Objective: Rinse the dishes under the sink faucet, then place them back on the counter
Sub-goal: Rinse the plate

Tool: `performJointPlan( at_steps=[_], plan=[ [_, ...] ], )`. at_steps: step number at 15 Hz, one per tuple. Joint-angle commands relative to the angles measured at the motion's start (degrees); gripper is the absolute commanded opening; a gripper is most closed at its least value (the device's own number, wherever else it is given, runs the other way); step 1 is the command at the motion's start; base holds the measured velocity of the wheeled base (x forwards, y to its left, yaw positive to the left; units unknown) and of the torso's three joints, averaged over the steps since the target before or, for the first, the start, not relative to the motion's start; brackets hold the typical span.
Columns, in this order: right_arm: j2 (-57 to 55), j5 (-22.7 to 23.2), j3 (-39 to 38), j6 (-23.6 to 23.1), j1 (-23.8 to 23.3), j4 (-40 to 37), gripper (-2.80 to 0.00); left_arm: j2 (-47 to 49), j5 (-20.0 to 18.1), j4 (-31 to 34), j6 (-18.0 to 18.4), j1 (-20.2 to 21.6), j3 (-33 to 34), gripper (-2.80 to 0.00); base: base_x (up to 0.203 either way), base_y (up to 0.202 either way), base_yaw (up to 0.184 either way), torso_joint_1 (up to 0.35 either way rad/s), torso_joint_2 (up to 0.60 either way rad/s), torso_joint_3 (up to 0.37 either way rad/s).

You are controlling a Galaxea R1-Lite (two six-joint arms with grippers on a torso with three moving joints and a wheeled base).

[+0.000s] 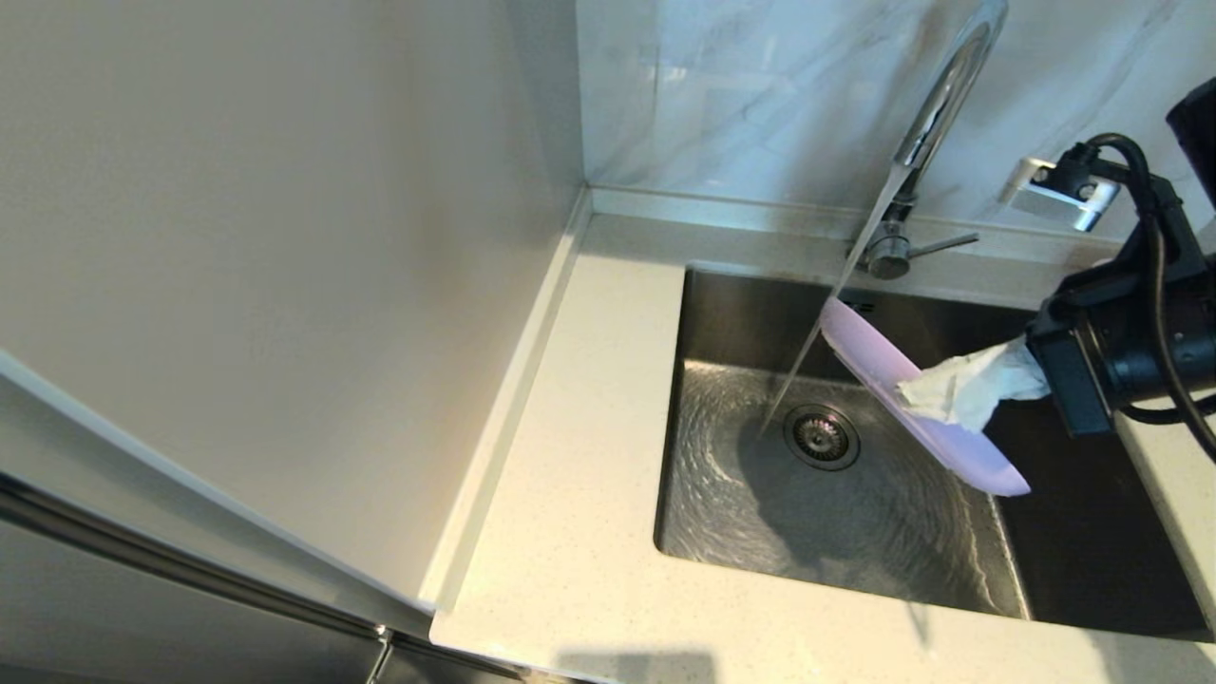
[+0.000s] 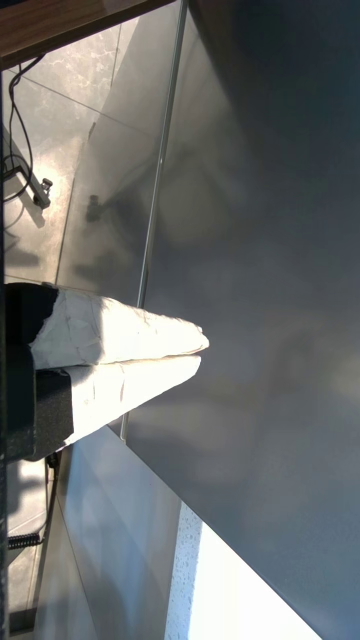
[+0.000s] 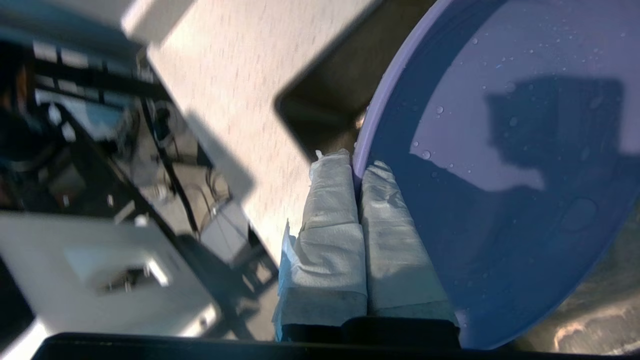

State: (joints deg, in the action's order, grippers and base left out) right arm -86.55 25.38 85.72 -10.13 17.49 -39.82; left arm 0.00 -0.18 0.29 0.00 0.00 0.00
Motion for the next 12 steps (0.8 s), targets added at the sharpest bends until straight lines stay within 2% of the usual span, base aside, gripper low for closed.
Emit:
performJointPlan(
  at_steps=[1,3,4,12],
  plan=[
    [-3.44,-0.27,0.89,6.69,0.37,7.28,-2.80,0.00,0.01,-0.02,0.00,0.00,0.00,-2.80,0.000,0.000,0.000,0.000,0.00,0.000],
    [-4.36,-1.64,1.64,13.04,1.01,9.90,-2.80,0.00,-0.07,-0.02,0.00,0.00,0.00,-2.80,0.000,0.000,0.000,0.000,0.00,0.000],
    [-4.62,-2.15,2.09,14.79,1.05,10.07,-2.80,0.00,-0.02,-0.02,0.00,0.00,0.00,-2.80,0.000,0.000,0.000,0.000,0.00,0.000],
    [-6.04,-7.96,2.28,18.78,0.87,12.39,-2.80,0.00,0.01,-0.02,0.00,0.00,0.00,-2.80,0.000,0.000,0.000,0.000,0.00,0.000]
  ],
)
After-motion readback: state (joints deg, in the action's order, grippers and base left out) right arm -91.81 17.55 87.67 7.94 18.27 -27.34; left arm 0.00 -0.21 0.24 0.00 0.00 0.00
